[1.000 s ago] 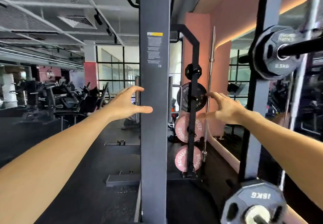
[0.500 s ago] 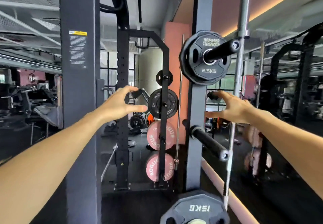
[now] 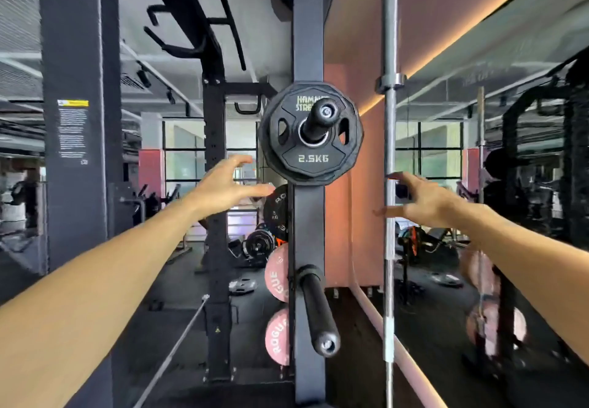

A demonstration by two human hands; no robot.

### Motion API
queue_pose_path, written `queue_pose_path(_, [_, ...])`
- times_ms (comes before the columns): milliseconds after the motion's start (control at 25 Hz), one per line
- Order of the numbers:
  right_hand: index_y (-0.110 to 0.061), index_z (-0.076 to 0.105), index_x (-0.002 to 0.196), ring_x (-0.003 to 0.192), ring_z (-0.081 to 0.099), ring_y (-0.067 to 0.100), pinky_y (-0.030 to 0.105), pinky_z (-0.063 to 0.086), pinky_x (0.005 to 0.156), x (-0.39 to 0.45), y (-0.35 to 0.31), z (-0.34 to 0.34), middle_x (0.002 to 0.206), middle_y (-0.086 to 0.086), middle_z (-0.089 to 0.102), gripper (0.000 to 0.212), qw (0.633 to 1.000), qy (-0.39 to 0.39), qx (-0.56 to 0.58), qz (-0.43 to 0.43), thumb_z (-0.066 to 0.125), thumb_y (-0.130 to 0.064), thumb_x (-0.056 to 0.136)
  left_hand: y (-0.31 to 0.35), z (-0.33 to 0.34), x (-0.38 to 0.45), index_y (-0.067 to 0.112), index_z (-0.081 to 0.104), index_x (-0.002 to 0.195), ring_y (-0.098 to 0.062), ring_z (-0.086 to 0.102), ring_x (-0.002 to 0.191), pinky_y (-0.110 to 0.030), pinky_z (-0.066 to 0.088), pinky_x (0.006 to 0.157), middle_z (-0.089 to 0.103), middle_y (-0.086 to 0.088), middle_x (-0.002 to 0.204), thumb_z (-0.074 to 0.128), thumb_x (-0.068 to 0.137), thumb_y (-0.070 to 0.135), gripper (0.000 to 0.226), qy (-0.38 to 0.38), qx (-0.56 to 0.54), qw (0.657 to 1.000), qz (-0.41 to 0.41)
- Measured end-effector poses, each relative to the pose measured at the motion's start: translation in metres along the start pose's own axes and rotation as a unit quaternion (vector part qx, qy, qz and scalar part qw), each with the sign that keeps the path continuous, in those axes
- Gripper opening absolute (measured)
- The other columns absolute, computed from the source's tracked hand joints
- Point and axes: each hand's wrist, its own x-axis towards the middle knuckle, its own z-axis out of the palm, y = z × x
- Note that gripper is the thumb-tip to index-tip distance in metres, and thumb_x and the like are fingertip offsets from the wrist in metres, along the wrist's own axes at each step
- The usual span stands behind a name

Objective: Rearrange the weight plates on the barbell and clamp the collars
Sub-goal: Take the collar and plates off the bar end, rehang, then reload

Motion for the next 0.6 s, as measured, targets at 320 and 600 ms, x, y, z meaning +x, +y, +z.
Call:
queue_pose_path(320, [-0.007,0.034,0.14,0.111,0.057,0.037,0.033,0.041,0.086,0.128,-0.043,-0.032,0.125,0.022,0.059,0.064,0.985,0.154,0.06,-0.058,0.056,-0.045,0.094,0.035,-0.012,0.104,0.015,0.041,0.142,-0.023,0.069,0.082,-0.037,0.053,0.084,0.07,-0.008,0.104,0.066,0.088,0.043,0.066,0.106,0.082,0.991,-0.003])
queue_pose_path(600, [-0.012,0.023,0.104,0.082,0.059,0.042,0.04,0.043,0.069,0.179,-0.061,-0.006,0.099,0.025,0.055,0.035,0.982,0.181,0.046,-0.041,0.051,-0.029,0.094,0.045,0.021,0.144,0.019,0.032,0.106,-0.029,0.071,0.056,-0.041,0.061,0.064,0.06,-0.008,0.093,0.064,0.087,0.033,0.04,0.115,0.115,0.986,-0.027])
